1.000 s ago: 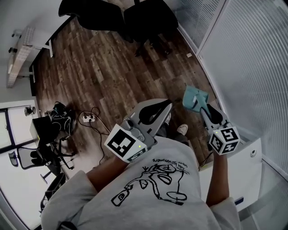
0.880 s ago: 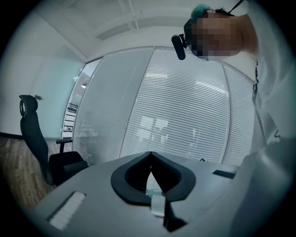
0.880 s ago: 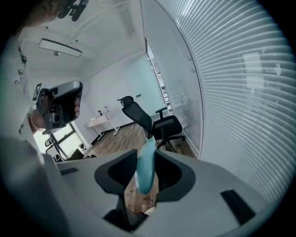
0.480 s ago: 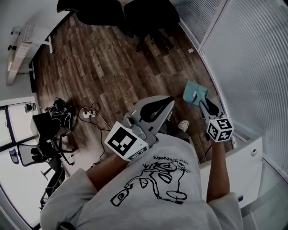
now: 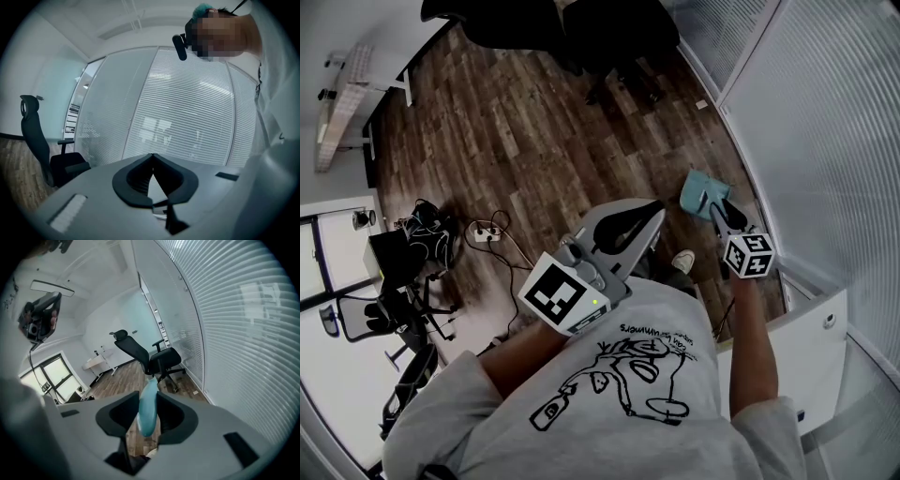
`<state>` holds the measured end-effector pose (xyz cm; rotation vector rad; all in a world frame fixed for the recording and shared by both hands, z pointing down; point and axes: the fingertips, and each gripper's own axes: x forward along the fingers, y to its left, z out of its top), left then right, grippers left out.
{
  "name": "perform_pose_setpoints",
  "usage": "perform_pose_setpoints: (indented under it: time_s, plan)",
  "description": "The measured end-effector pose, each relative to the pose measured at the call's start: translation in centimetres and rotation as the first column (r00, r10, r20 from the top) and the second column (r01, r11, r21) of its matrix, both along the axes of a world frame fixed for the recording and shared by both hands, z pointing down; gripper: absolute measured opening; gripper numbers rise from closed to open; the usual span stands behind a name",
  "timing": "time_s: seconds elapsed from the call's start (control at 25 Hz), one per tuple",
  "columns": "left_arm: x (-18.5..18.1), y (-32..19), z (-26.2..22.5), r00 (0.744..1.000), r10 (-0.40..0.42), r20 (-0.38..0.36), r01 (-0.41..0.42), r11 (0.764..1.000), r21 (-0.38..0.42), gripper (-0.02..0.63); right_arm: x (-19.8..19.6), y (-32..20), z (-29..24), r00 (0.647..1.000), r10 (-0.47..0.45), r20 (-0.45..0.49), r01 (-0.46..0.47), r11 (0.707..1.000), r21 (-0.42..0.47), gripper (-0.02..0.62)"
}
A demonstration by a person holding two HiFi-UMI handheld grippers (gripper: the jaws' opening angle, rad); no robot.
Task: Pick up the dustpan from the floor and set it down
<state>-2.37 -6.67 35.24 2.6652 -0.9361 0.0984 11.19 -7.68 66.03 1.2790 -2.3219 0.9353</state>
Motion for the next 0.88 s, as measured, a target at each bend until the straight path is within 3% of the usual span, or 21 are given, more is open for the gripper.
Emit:
perform_pose_setpoints:
  time_s: [0.52,0.88]
  plan:
    - [-0.5,-0.2,1.1,1.000,-0.006,0.020,0.007,1.000,-0.028,0.002,0.1,-1.9,6.1,0.998,0.062,0.011,-0.061,0.995,-0.082,0.109]
    - [-0.5,-0.1,2.5,1.000,0.006,0.023,-0.005,0.998,-0.055,0.002,-0.3,-1.3,7.3,0.997,0.070,0.015,-0.068,0.993,-0.091,0.109]
